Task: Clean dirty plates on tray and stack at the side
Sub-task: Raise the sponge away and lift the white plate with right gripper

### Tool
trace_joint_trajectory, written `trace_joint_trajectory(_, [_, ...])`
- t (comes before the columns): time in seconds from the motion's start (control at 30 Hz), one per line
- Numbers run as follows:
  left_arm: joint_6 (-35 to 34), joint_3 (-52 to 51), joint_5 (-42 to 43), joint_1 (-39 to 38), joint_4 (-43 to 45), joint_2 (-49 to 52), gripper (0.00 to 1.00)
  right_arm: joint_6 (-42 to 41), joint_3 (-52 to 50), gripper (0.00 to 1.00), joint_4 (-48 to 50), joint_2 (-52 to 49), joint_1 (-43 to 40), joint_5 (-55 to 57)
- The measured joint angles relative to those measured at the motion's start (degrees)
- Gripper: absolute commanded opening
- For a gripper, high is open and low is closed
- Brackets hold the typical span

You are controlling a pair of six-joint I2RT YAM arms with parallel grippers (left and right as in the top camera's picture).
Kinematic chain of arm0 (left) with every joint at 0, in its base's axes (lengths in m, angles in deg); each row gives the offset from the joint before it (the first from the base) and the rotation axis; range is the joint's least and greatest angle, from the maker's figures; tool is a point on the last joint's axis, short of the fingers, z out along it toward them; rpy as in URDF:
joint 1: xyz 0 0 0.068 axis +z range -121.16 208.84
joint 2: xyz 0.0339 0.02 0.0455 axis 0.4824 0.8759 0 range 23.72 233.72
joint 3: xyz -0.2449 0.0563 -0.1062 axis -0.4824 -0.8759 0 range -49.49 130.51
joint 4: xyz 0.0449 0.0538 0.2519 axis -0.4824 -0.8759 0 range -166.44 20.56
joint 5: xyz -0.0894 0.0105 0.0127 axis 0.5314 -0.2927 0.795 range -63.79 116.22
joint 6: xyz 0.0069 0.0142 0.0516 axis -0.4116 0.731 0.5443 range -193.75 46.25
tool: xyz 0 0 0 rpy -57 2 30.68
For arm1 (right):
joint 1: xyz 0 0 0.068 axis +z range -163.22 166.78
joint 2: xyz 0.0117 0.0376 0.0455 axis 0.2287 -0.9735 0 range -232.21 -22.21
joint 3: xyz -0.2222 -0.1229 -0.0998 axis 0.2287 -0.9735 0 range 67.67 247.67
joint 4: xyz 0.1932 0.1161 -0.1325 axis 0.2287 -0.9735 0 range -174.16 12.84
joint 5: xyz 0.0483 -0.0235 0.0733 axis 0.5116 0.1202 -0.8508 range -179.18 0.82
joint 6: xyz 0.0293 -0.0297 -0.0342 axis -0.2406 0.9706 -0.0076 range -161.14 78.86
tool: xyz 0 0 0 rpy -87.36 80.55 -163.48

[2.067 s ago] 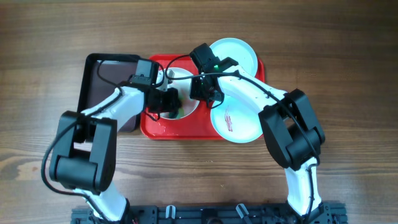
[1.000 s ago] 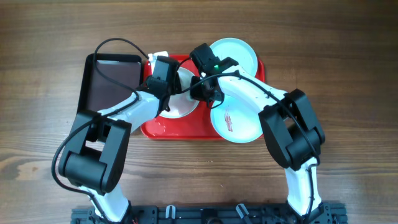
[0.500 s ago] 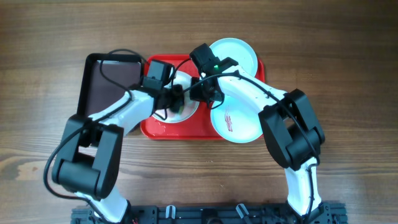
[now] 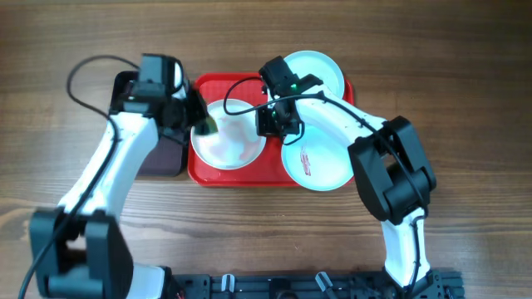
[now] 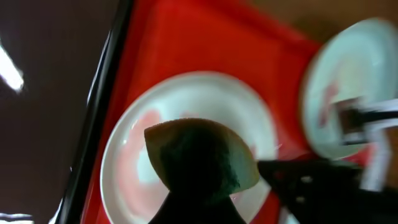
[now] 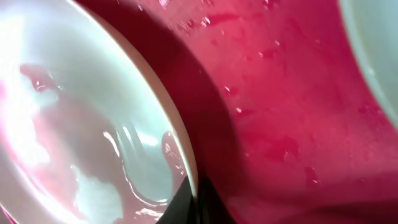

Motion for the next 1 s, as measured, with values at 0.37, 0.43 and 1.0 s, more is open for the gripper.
trace_joint_trajectory(0.37, [-0.02, 1.51, 0.46, 2.75, -0.44, -3.76, 0.04, 6.60, 2.47, 0.04, -10.43, 1.22, -1.42, 5.01])
trace_joint_trajectory(0.43, [-0.15, 1.51, 0.44, 4.46, -0.55, -3.76, 0.04, 7.45, 2.49, 0.04, -11.76, 3.28, -1.38, 8.52])
trace_joint_trajectory(1.0, [-0.44, 1.51, 0.11, 8.48, -2.45, -0.76, 0.04, 6.54, 3.48, 0.04, -14.99, 16.37, 11.06, 43.30])
